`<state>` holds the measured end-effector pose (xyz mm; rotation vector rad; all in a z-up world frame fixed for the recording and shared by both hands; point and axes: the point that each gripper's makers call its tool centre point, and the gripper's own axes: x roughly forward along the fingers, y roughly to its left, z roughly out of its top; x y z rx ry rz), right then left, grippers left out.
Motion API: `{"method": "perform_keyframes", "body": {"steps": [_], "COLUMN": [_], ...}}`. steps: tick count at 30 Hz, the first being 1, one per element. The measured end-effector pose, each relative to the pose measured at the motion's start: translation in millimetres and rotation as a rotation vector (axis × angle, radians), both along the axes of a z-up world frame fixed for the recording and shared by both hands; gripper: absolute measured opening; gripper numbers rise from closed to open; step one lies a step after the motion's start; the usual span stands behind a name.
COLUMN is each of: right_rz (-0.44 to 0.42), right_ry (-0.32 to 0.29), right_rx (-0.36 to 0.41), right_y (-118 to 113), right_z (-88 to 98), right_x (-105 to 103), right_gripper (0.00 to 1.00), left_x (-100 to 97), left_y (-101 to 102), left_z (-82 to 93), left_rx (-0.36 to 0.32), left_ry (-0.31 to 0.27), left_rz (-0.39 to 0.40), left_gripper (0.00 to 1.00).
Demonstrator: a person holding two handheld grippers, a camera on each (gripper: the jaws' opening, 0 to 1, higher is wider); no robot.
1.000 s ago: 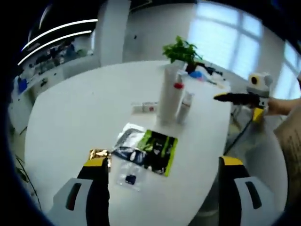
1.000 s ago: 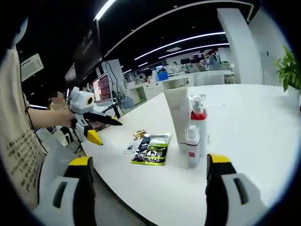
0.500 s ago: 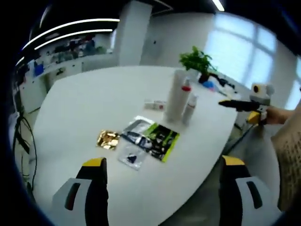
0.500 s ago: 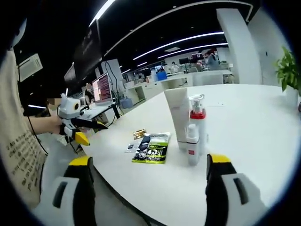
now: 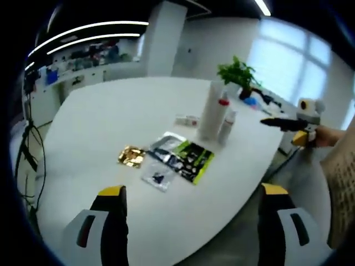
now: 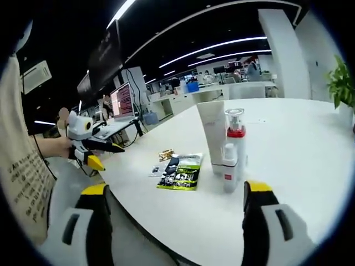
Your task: Arrange the skincare products in the storage area until every visible bottle or jar stands upright without overlapping.
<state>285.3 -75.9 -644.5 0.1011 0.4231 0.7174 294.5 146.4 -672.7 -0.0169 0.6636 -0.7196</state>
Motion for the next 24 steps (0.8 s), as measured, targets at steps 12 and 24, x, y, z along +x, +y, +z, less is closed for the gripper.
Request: {"method": "perform_keyframes", "body": {"steps": [12,24], "right_rz": [-0.006,0.005], "right_ry": [0.005,-0.056], "right_rx": [0.011,-0.009], "right_y": [-2.6,-10.3], "right_z": [-0.1,32.2], "right_x": [4.3,50.5], "right_gripper": [1.0,1.0], "left_x": [10.4,11.0], "left_y": [-4.6,-0.2], "left_z": [9.8,5.2], "left_rx": [-0.014,-0.025], "left_ry": [-0.016,-0.013], "left_rz": [-0.006,0.012], "left_gripper": [0.96,0.96]}}
